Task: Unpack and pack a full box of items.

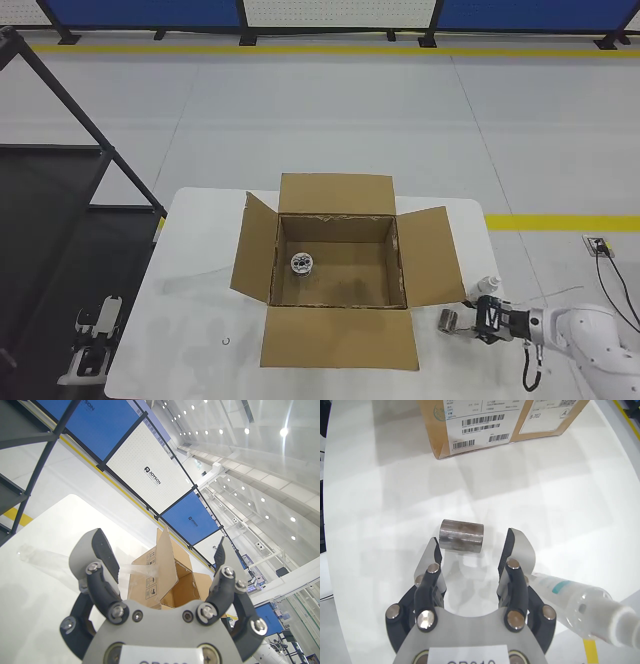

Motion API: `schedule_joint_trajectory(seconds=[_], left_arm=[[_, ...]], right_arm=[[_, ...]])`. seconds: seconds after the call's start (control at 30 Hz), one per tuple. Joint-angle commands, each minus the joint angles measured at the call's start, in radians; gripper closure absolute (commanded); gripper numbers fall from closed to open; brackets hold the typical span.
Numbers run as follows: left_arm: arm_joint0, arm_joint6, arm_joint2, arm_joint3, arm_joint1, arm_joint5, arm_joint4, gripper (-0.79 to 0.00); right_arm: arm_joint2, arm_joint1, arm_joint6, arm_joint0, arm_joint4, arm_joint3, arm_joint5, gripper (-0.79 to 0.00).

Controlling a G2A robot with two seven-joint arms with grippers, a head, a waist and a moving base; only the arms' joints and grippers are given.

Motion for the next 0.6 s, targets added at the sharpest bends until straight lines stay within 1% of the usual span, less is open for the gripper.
schedule_joint_trajectory(seconds=[0.0,0.03,0.07,0.1,0.13,0.3,0.37,0.57], left_arm=[[0.000,0.000,0.000,0.000,0.000,0.000,0.000,-0.785],[0.000,0.000,0.000,0.000,0.000,0.000,0.000,-0.785],[0.000,0.000,0.000,0.000,0.000,0.000,0.000,-0.785],[0.000,0.000,0.000,0.000,0.000,0.000,0.000,-0.785],[0.000,0.000,0.000,0.000,0.000,0.000,0.000,-0.785],[0.000,0.000,0.000,0.000,0.000,0.000,0.000,-0.785],[0.000,0.000,0.000,0.000,0.000,0.000,0.000,-0.785],[0.000,0.000,0.000,0.000,0.000,0.000,0.000,-0.785]], right_arm=[[0.031,0.014,-0.009,-0.027,0.002,-0.020,0.008,-0.631],[0.050,0.022,-0.014,-0.044,0.005,-0.034,0.010,-0.643],[0.070,0.031,-0.018,-0.062,0.010,-0.048,0.010,-0.699],[0.092,0.039,-0.022,-0.081,0.018,-0.064,0.008,-0.776],[0.115,0.048,-0.025,-0.100,0.024,-0.080,0.011,-0.785],[0.254,0.090,-0.018,-0.219,0.090,-0.182,0.001,-0.785],[0.324,0.110,0.000,-0.297,0.113,-0.254,-0.006,-0.785],[0.324,0.110,0.000,-0.297,0.113,-0.254,-0.006,-0.785]])
